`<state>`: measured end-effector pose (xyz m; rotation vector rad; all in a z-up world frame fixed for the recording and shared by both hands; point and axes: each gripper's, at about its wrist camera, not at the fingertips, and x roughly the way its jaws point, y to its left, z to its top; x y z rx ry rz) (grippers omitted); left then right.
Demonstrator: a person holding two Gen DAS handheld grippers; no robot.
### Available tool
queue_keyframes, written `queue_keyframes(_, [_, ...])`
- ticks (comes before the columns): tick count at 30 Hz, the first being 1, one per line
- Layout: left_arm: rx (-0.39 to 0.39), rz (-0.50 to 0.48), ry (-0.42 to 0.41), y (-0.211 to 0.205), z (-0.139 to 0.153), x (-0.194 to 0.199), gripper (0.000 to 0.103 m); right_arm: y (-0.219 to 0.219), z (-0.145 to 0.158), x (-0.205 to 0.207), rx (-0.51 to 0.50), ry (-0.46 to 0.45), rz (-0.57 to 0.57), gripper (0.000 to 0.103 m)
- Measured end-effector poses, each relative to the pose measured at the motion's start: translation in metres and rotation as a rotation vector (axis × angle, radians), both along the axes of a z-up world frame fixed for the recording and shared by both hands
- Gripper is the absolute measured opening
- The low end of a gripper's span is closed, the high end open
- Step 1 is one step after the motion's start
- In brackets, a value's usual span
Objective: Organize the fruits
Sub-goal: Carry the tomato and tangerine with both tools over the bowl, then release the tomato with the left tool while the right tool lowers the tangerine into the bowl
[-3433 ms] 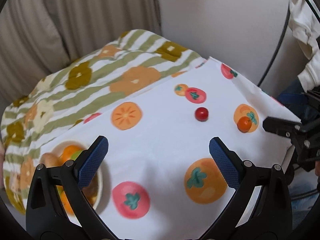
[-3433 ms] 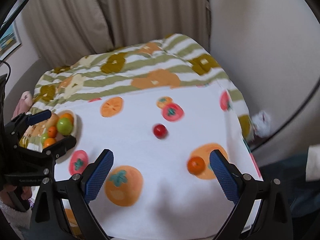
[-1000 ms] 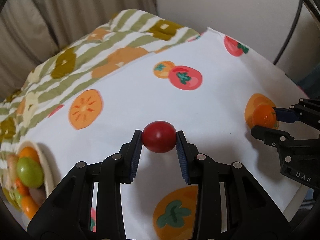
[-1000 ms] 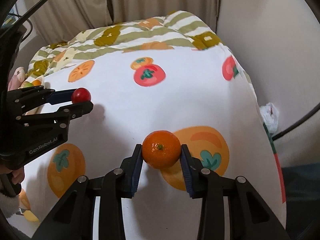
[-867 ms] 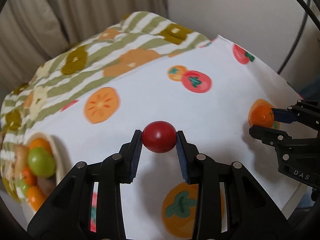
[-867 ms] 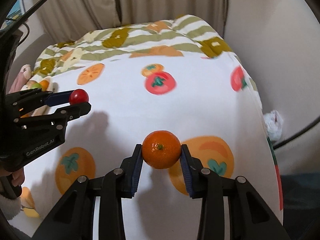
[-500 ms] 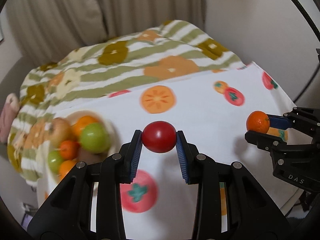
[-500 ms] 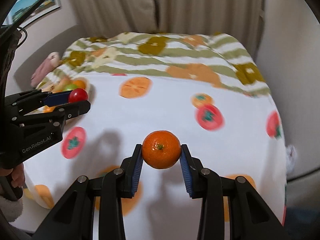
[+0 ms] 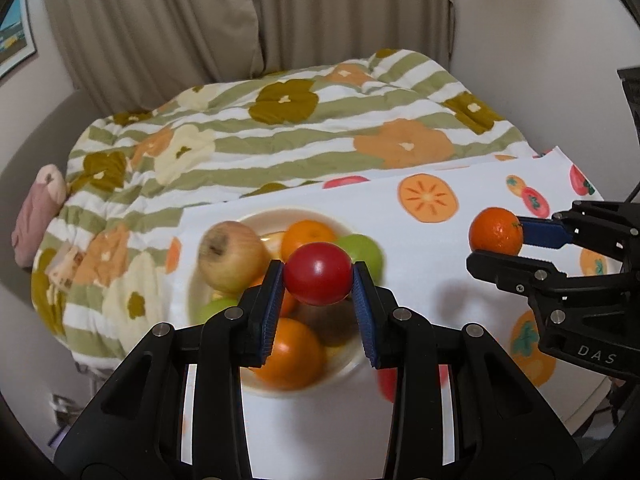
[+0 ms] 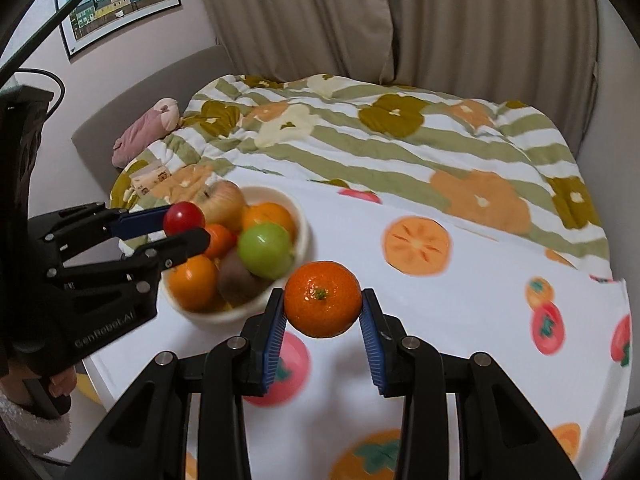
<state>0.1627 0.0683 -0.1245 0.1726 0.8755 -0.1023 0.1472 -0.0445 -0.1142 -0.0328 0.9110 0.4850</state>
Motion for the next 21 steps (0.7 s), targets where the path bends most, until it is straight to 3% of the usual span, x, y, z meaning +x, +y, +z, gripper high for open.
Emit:
queue_keyframes(10, [0.008,-0.118,0.042,0.026,-0.029,0.049,0.039,0.033,-0.007,0.028,-0.003,0.026,-0.092,0.034])
queue_keyframes(21, [0.05,-0.203,0.085,0.024,-0.055,0.057,0.039,0.033,-0.018,0.038,-0.013,0.054,-0.183,0.034])
